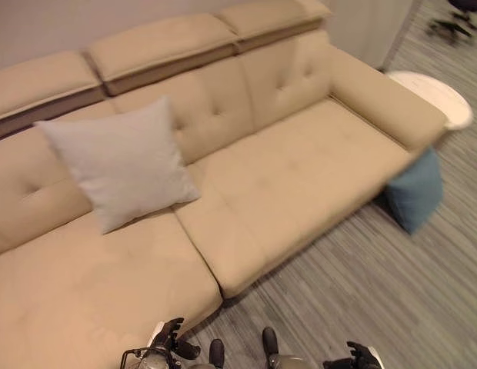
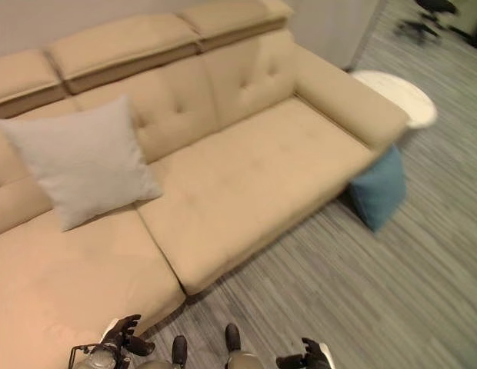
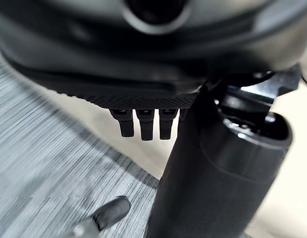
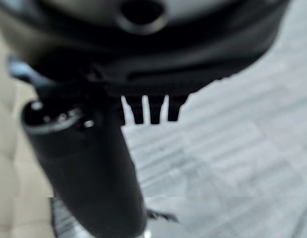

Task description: Pick up all the scattered cushions and arrange them neatly on the sofa.

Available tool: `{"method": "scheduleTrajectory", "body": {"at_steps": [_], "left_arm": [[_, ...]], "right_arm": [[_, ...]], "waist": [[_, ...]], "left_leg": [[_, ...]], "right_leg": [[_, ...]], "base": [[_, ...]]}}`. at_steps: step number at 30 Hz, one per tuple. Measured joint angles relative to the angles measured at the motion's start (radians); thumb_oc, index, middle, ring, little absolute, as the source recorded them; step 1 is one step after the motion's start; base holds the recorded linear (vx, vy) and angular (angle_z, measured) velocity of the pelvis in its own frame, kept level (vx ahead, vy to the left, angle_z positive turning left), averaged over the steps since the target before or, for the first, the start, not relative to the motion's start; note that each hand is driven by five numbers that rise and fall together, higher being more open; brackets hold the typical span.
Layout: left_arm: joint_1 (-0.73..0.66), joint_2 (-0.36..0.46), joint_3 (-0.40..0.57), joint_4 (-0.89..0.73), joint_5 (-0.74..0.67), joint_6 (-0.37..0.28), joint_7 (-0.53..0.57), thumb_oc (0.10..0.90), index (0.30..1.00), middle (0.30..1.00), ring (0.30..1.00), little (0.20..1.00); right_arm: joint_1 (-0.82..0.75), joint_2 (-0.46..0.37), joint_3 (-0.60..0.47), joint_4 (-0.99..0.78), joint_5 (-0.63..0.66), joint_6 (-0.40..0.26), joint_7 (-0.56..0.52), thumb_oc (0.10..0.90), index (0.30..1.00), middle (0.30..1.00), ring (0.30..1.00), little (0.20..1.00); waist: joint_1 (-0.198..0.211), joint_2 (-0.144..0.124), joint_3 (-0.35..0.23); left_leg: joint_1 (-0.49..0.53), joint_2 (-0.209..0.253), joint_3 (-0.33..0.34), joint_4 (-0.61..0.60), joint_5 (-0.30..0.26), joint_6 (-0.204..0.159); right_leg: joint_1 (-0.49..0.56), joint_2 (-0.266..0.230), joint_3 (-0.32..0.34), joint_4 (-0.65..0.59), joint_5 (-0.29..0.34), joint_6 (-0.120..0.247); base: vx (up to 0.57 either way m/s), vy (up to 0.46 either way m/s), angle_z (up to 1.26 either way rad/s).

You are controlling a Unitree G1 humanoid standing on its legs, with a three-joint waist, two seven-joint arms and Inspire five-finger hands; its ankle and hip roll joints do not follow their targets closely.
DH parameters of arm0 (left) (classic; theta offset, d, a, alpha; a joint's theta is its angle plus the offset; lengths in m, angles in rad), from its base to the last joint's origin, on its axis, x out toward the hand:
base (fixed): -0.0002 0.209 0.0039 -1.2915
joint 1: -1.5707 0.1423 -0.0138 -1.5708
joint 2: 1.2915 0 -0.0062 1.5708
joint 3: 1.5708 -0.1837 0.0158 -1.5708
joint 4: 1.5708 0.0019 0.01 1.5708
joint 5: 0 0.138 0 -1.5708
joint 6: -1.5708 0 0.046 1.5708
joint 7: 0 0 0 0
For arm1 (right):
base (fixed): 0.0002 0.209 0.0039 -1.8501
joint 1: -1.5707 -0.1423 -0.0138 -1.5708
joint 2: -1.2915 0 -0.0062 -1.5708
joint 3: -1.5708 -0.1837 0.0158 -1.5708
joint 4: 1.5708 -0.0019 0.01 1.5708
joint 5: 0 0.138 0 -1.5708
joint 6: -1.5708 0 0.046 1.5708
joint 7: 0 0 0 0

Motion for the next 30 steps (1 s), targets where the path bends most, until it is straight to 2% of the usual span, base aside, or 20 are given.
{"method": "scheduleTrajectory", "body": {"at_steps": [2,3,4,5,7,8,9,10,11,12,13,15,19,21,22,24,25,26,28,30], "left_arm": [[-0.014,0.018,0.004,-0.008,0.001,-0.001,0.002,0.800,0.900,0.900,0.900,0.900],[-0.020,0.019,0.002,-0.007,0.004,0.000,0.002,0.800,0.900,0.900,0.900,0.900],[-0.019,0.020,0.002,-0.010,0.010,-0.001,0.003,0.800,0.900,0.900,0.900,0.900],[-0.009,0.027,0.004,-0.009,0.013,-0.002,0.002,0.800,0.900,0.900,0.900,0.900],[0.011,0.033,0.013,-0.007,0.013,-0.002,0.003,0.800,0.900,0.900,0.900,0.900],[0.029,0.037,0.021,-0.005,0.017,-0.001,0.002,0.800,0.900,0.900,0.900,0.900],[0.038,0.033,0.021,-0.001,0.020,0.000,-0.001,0.800,0.900,0.900,0.900,0.900],[0.049,0.026,0.021,0.004,0.023,0.000,-0.004,0.800,0.900,0.900,0.900,0.900],[0.073,0.024,0.023,0.004,0.031,-0.003,-0.003,0.800,0.900,0.900,0.900,0.900],[0.069,0.019,0.042,0.007,0.031,0.001,-0.003,0.800,0.900,0.900,0.900,0.900],[0.059,0.018,0.042,0.006,0.032,0.001,-0.003,0.800,0.900,0.900,0.900,0.900],[0.060,0.011,0.030,0.006,0.035,0.001,-0.004,0.800,0.900,0.900,0.900,0.900],[0.053,-0.031,-0.009,0.002,0.042,0.000,-0.004,0.800,0.900,0.900,0.900,0.900],[0.034,-0.044,-0.030,0.001,0.050,0.000,-0.005,0.800,0.900,0.900,0.900,0.900],[0.030,-0.047,-0.029,0.001,0.050,0.001,-0.005,0.800,0.900,0.900,0.900,0.900],[0.033,-0.050,-0.031,0.001,0.050,0.000,-0.004,0.800,0.900,0.900,0.900,0.900],[0.028,-0.059,-0.037,0.010,0.050,0.000,-0.004,0.800,0.900,0.900,0.900,0.900],[0.020,-0.066,-0.043,0.009,0.050,-0.001,-0.004,0.800,0.900,0.900,0.900,0.900],[0.003,-0.069,-0.045,0.001,0.047,-0.001,-0.004,0.800,0.900,0.900,0.900,0.900],[-0.011,-0.067,-0.040,0.000,0.039,-0.001,-0.002,0.800,0.900,0.900,0.900,0.900]], "right_arm": [[-0.004,0.022,0.001,0.003,0.004,0.000,0.001,0.800,0.900,0.900,0.900,0.900],[-0.007,0.024,-0.001,0.000,0.004,-0.002,0.001,0.800,0.900,0.900,0.900,0.900],[-0.002,0.024,-0.002,0.002,0.005,0.000,0.001,0.800,0.900,0.900,0.900,0.900],[0.024,0.023,-0.014,0.009,0.006,0.002,-0.001,0.800,0.900,0.900,0.900,0.900],[0.037,0.022,-0.021,0.012,0.006,0.002,-0.002,0.800,0.900,0.900,0.900,0.900],[0.034,0.020,-0.020,0.013,0.005,0.006,-0.006,0.800,0.900,0.900,0.900,0.900],[0.036,0.016,-0.020,0.009,0.004,0.005,-0.008,0.800,0.900,0.900,0.900,0.900],[0.039,0.010,-0.020,0.004,0.004,0.006,-0.009,0.800,0.900,0.900,0.900,0.900],[0.029,0.001,-0.009,-0.002,0.003,0.007,-0.012,0.800,0.900,0.900,0.900,0.900],[0.022,-0.013,-0.010,-0.025,-0.001,0.006,-0.019,0.800,0.900,0.900,0.900,0.900],[0.020,-0.015,-0.010,-0.025,-0.002,0.006,-0.020,0.800,0.900,0.900,0.900,0.900],[0.022,-0.018,-0.010,-0.025,-0.003,0.006,-0.020,0.800,0.900,0.900,0.900,0.900],[0.046,-0.035,-0.013,-0.025,0.000,0.003,-0.020,0.800,0.900,0.900,0.900,0.900],[0.050,-0.035,-0.020,-0.021,0.006,0.000,-0.020,0.800,0.900,0.900,0.900,0.900],[0.053,-0.032,-0.018,-0.018,0.015,-0.002,-0.020,0.800,0.900,0.900,0.900,0.900],[0.060,-0.039,-0.017,-0.016,0.020,-0.001,-0.022,0.800,0.900,0.900,0.900,0.900],[0.060,-0.046,-0.021,-0.015,0.026,-0.002,-0.029,0.800,0.900,0.900,0.900,0.900],[0.063,-0.052,-0.021,-0.010,0.027,-0.001,-0.034,0.800,0.900,0.900,0.900,0.900],[0.063,-0.049,-0.021,0.003,0.030,0.003,-0.039,0.800,0.900,0.900,0.900,0.900],[0.041,-0.046,-0.021,0.015,0.031,0.005,-0.041,0.800,0.900,0.900,0.900,0.900]], "waist": [[0.011,0.010,0.010],[0.012,0.020,0.016],[0.019,0.027,0.016],[0.028,0.026,0.017],[0.030,0.023,0.015],[0.052,0.018,0.015],[0.045,0.022,0.014],[0.050,0.024,0.012],[0.071,0.021,0.009],[0.073,0.031,0.003],[0.071,0.029,0.001],[0.072,0.032,-0.011],[0.047,0.074,-0.044],[0.031,0.073,-0.044],[0.029,0.069,-0.042],[0.027,0.063,-0.046],[0.022,0.064,-0.047],[0.025,0.062,-0.046],[0.026,0.042,-0.034],[0.035,0.018,-0.020]], "left_leg": [[-0.003,0.023,0.062,-0.004,-0.003,0.007],[0.000,0.033,0.067,-0.006,-0.004,0.010],[0.013,0.039,0.079,-0.019,-0.003,0.009],[0.041,0.049,0.113,-0.037,-0.003,0.009],[0.055,0.064,0.139,-0.044,0.003,0.000],[0.069,0.074,0.169,-0.046,0.006,-0.024],[0.067,0.079,0.163,-0.039,0.007,-0.024],[0.067,0.094,0.141,-0.028,0.007,-0.024],[0.071,0.118,0.142,-0.021,0.004,-0.028],[0.072,0.158,0.156,-0.020,-0.002,-0.068],[0.075,0.162,0.160,-0.011,-0.001,-0.076],[0.076,0.172,0.162,0.014,0.000,-0.076],[0.062,0.185,0.132,0.062,0.007,-0.086],[0.029,0.183,0.112,0.117,0.031,-0.121],[0.015,0.187,0.079,0.183,0.043,-0.141],[0.011,0.186,0.071,0.204,0.047,-0.148],[-0.002,0.169,0.027,0.208,0.035,-0.164],[-0.010,0.150,-0.001,0.182,0.033,-0.165],[-0.030,0.097,-0.060,0.114,0.030,-0.159],[-0.049,0.033,-0.104,0.019,0.030,-0.153]], "right_leg": [[-0.047,-0.014,-0.100,0.076,-0.035,0.034],[-0.044,-0.031,-0.168,0.107,-0.051,0.038],[-0.037,-0.050,-0.231,0.132,-0.061,0.038],[0.014,-0.071,-0.273,0.155,-0.086,0.056],[0.058,-0.083,-0.320,0.162,-0.138,0.040],[0.069,-0.075,-0.357,0.127,-0.130,-0.012],[0.079,-0.053,-0.355,0.101,-0.109,-0.037],[0.094,-0.037,-0.350,0.075,-0.091,-0.043],[0.084,-0.009,-0.344,0.052,-0.072,-0.050],[0.081,0.012,-0.363,0.024,-0.083,-0.050],[0.085,0.022,-0.359,0.015,-0.083,-0.059],[0.094,0.029,-0.346,0.010,-0.085,-0.073],[0.109,0.037,-0.346,0.009,-0.086,-0.074],[0.110,0.025,-0.352,0.004,-0.089,-0.080],[0.136,0.030,-0.327,-0.014,-0.091,-0.091],[0.160,0.032,-0.304,-0.042,-0.076,-0.121],[0.164,0.030,-0.292,-0.058,-0.075,-0.142],[0.161,0.027,-0.287,-0.065,-0.074,-0.142],[0.159,0.030,-0.245,-0.081,-0.048,-0.164],[0.166,0.038,-0.189,-0.126,-0.021,-0.160]], "base": [[-0.09,0.060,-0.91],[-0.03,0.018,-0.55],[-0.07,0.009,-0.59],[-0.08,-0.008,-0.62],[-0.06,-0.015,-0.67],[-0.08,-0.066,-0.68],[-0.08,-0.099,-0.70],[-0.04,-0.196,-0.76],[0.01,-0.228,-1.01],[0.02,-0.195,-0.99],[0.03,-0.205,-0.51],[0.02,-0.156,-0.26],[-0.03,-0.140,-0.01],[0.06,-0.134,0.04],[0.12,-0.113,-0.30],[0.11,-0.078,-0.31],[0.10,-0.040,-0.12],[0.15,-0.056,-0.04],[0.14,-0.046,-0.15],[0.13,-0.023,-0.70]]}}
